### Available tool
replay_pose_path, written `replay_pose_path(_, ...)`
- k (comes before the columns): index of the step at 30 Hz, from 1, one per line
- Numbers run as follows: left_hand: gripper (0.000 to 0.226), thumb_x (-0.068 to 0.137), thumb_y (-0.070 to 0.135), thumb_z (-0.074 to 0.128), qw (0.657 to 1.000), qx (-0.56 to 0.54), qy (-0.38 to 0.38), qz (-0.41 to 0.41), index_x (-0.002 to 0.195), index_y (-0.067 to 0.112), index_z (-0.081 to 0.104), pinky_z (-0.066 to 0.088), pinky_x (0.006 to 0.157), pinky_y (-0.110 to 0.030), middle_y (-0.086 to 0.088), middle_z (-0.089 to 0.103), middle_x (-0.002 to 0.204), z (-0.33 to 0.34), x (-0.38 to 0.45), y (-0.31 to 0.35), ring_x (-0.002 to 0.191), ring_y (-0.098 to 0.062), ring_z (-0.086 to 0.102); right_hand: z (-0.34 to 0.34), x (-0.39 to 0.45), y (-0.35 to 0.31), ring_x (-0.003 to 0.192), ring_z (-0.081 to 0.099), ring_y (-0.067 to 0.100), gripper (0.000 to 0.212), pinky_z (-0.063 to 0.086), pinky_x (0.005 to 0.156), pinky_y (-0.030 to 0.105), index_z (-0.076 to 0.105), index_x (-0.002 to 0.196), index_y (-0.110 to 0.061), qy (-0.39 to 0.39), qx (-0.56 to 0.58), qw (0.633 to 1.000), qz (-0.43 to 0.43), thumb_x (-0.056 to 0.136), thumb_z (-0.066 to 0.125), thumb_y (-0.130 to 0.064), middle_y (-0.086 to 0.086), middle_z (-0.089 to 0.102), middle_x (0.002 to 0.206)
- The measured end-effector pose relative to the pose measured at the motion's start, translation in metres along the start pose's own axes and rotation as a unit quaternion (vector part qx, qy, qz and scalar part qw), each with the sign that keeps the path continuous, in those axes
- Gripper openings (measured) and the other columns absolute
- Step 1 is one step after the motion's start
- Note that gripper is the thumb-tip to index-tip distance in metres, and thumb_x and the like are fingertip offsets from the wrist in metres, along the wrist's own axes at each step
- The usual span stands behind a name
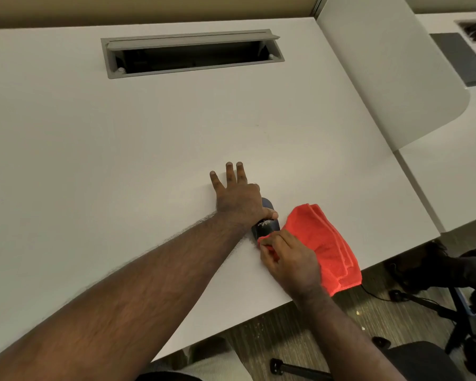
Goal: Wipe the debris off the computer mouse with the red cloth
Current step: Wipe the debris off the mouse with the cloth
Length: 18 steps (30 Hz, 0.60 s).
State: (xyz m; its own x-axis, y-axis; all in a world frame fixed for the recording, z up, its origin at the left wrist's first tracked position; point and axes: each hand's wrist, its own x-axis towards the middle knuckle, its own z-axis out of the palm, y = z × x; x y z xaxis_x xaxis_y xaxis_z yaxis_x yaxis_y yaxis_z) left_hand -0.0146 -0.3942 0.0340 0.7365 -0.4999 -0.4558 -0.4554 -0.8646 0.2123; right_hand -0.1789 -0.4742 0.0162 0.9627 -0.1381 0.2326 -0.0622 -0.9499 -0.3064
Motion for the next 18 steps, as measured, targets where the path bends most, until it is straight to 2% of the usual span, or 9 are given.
replay_pose_path(4, 0.084, 0.071, 0.084, 0.055, 1.0, 0.004, -0.009, -0.003, 0.133, 0.027, 0.057, -0.008, 0.111, -0.072, -0.017, -0.008, 0.165, -0.003, -0.001, 0.001, 0.149, -0.038, -0.017, -0.008, 0.004, 0.006, 0.075, 0.061, 0.01, 0.008, 0.052, 0.058, 0.025, 0.069, 0.091, -0.016, 0.011, 0.035, 0.994, 0.105, 0.084, 0.07, -0.02, -0.004, 0.065, 0.089)
replay_pose_path(7, 0.086, 0.072, 0.083, 0.056, 1.0, -0.01, 0.001, 0.004, 0.136, 0.026, 0.053, -0.008, 0.111, -0.071, -0.017, -0.008, 0.165, -0.003, -0.003, 0.0, 0.15, -0.037, -0.017, -0.01, 0.005, 0.004, 0.077, 0.061, 0.008, 0.012, 0.048, 0.058, 0.018, 0.068, 0.096, -0.017, -0.013, 0.021, 0.993, 0.115, 0.087, 0.068, -0.023, -0.005, 0.064, 0.094)
replay_pose_path(10, 0.09, 0.075, 0.081, 0.055, 0.995, -0.076, 0.054, 0.029, 0.145, 0.025, 0.042, -0.009, 0.114, -0.068, -0.012, -0.008, 0.166, 0.005, -0.011, -0.008, 0.151, -0.031, -0.018, -0.013, 0.005, 0.003, 0.075, 0.06, 0.007, 0.014, 0.047, 0.056, 0.018, 0.068, 0.099, -0.019, -0.024, 0.02, 0.991, 0.133, 0.088, 0.066, -0.028, -0.007, 0.063, 0.094)
replay_pose_path(13, 0.108, 0.067, 0.085, 0.058, 0.989, -0.109, 0.066, 0.07, 0.152, 0.025, 0.03, -0.012, 0.114, -0.066, -0.008, -0.013, 0.166, 0.019, -0.022, -0.025, 0.149, -0.028, -0.023, -0.014, 0.006, 0.003, 0.074, 0.06, 0.005, 0.014, 0.049, 0.055, 0.019, 0.068, 0.099, -0.021, -0.021, 0.022, 0.989, 0.146, 0.089, 0.066, -0.031, -0.009, 0.063, 0.093)
replay_pose_path(18, 0.132, 0.054, 0.09, 0.063, 0.994, -0.024, 0.047, 0.093, 0.156, 0.021, 0.015, -0.011, 0.116, -0.062, -0.012, -0.024, 0.163, 0.038, -0.032, -0.037, 0.146, -0.034, -0.028, -0.015, 0.006, 0.002, 0.076, 0.062, 0.005, 0.014, 0.049, 0.057, 0.018, 0.069, 0.097, -0.02, -0.002, 0.015, 0.991, 0.13, 0.087, 0.067, -0.03, -0.009, 0.065, 0.092)
